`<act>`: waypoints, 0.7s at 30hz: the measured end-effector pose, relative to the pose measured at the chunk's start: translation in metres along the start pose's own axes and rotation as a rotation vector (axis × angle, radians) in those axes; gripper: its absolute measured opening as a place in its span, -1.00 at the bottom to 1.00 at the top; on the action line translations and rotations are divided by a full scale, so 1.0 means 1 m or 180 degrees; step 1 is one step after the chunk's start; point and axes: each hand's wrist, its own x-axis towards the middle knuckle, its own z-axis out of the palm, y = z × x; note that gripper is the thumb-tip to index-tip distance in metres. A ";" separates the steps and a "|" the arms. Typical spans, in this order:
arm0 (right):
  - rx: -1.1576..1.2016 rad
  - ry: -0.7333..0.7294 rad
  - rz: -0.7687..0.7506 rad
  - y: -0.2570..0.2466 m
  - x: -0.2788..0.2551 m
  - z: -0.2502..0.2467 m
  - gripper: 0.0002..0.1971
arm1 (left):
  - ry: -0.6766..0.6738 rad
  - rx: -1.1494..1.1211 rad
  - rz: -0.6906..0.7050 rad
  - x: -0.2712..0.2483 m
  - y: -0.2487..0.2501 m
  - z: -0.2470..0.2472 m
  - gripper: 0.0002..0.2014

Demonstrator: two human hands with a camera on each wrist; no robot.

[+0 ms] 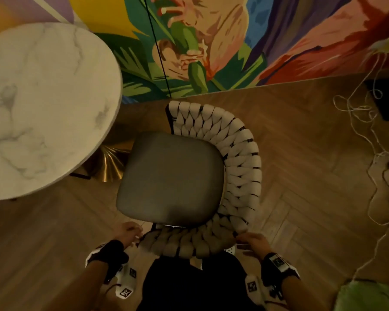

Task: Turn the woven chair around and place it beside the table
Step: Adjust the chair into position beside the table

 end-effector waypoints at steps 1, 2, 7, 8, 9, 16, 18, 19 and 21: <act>0.0025 0.0050 0.0025 0.002 0.003 -0.013 -0.85 | 0.0016 0.0082 0.0005 -0.004 -0.005 0.010 -0.78; -0.0251 -0.0165 -0.0050 0.009 0.000 -0.061 -0.79 | 0.0390 -0.0186 -0.0138 -0.050 -0.021 0.061 -0.77; -0.0002 0.0197 -0.0126 0.007 0.020 -0.082 -0.61 | 0.0704 -0.0355 -0.0206 -0.059 -0.031 0.068 -0.89; 0.0104 0.0179 -0.0125 0.003 0.022 -0.083 -0.60 | 0.0728 -0.0413 -0.0263 -0.061 -0.030 0.072 -0.83; 0.0090 0.0124 -0.0118 -0.005 0.020 -0.082 -0.59 | 0.0781 -0.0460 -0.0310 -0.063 -0.031 0.077 -0.81; -0.0562 -0.0259 -0.0077 -0.038 0.019 -0.042 -0.54 | 0.0729 -0.2175 -0.1169 -0.047 -0.033 0.082 -0.45; -0.0673 -0.0158 0.0005 -0.040 0.022 -0.033 -0.52 | 0.0563 -0.2402 -0.1344 -0.034 -0.030 0.081 -0.45; -0.0652 -0.0126 0.0098 -0.041 0.024 -0.029 -0.51 | 0.0474 -0.2162 -0.1357 -0.031 -0.027 0.081 -0.51; -0.0558 -0.0007 0.0268 -0.045 0.024 -0.023 -0.49 | 0.0472 -0.1641 -0.1325 -0.017 -0.027 0.077 -0.51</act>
